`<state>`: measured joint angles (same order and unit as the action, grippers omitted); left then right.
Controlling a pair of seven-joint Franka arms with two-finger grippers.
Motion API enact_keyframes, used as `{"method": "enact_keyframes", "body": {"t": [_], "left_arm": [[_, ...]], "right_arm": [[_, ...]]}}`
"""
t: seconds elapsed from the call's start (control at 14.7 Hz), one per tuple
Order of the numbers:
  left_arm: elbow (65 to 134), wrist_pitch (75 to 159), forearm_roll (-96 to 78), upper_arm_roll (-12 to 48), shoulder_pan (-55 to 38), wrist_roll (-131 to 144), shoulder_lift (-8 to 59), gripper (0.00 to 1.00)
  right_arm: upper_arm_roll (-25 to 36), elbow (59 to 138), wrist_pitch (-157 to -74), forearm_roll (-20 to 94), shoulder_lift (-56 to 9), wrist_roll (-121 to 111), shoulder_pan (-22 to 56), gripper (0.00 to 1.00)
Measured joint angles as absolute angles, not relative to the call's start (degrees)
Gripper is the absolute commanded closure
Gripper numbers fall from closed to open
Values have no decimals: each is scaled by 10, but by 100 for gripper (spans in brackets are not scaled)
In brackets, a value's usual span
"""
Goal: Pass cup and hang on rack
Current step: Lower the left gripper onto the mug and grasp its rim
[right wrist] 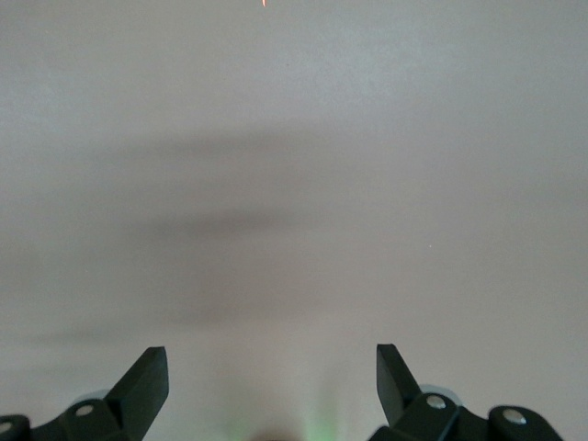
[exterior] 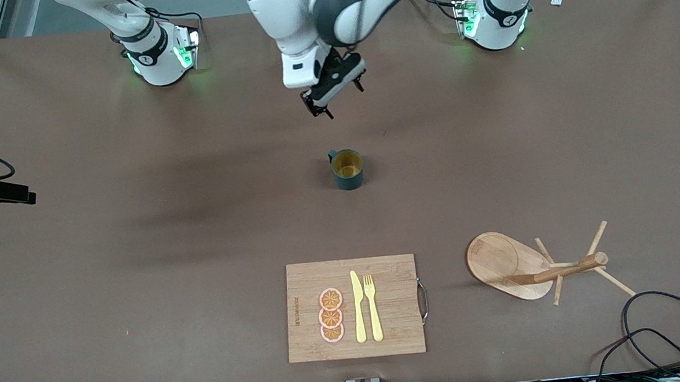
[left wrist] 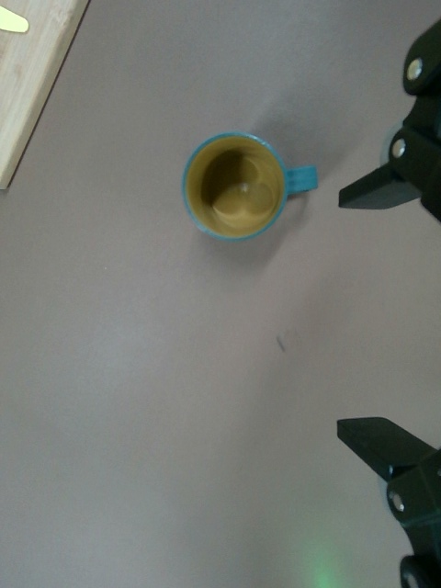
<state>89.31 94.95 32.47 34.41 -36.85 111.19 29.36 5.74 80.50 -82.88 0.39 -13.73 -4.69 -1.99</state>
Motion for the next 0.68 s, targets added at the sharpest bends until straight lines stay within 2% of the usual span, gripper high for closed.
{"method": "enact_keyframes", "body": {"t": [0.34,0.68], "left_arm": [[891,950,499,343,-444,1280,396,2],[889,950,610,341,-459,1308,459,8]], "right_arm": [[57,807,-822,4,-129,-47,-22,0],[49,828,-819,7,-88,-47,-20,0]]}}
